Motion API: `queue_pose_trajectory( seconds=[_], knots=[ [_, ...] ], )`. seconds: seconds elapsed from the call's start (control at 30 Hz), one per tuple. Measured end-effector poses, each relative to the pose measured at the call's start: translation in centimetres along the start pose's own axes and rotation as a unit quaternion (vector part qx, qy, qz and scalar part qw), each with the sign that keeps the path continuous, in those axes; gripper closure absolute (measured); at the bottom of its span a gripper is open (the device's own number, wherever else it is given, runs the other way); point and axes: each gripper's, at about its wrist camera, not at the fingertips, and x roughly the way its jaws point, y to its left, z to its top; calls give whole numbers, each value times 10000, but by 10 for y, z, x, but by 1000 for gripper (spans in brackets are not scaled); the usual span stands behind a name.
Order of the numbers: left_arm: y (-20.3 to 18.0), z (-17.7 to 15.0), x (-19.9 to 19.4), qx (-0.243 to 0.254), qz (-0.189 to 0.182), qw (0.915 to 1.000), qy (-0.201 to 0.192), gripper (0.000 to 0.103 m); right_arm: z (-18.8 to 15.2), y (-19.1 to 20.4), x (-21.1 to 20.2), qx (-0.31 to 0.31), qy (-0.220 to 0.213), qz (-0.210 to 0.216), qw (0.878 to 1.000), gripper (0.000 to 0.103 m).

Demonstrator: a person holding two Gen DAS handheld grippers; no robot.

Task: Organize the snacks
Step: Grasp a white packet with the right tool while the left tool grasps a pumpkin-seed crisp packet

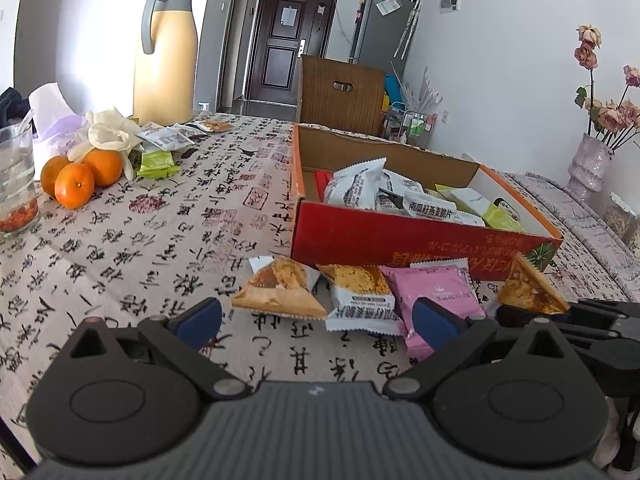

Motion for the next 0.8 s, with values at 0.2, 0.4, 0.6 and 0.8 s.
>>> queue_pose_trajectory(
  seconds=[0.2,0.4,0.6,0.8],
  knots=[
    [1,17,13,220,339,9992,43,0,-3,-14,-5,351,-226,-268,9988,87],
    [7,29,46,387,787,9951,451,0,-6,-22,-3,529,-257,-343,9977,87],
    [15,29,71,424,871,9920,814,7,-7,-26,0,672,-265,-339,9968,87],
    [15,26,84,443,792,9908,1005,16,-9,-27,2,725,-267,-312,9965,87]
  ],
)
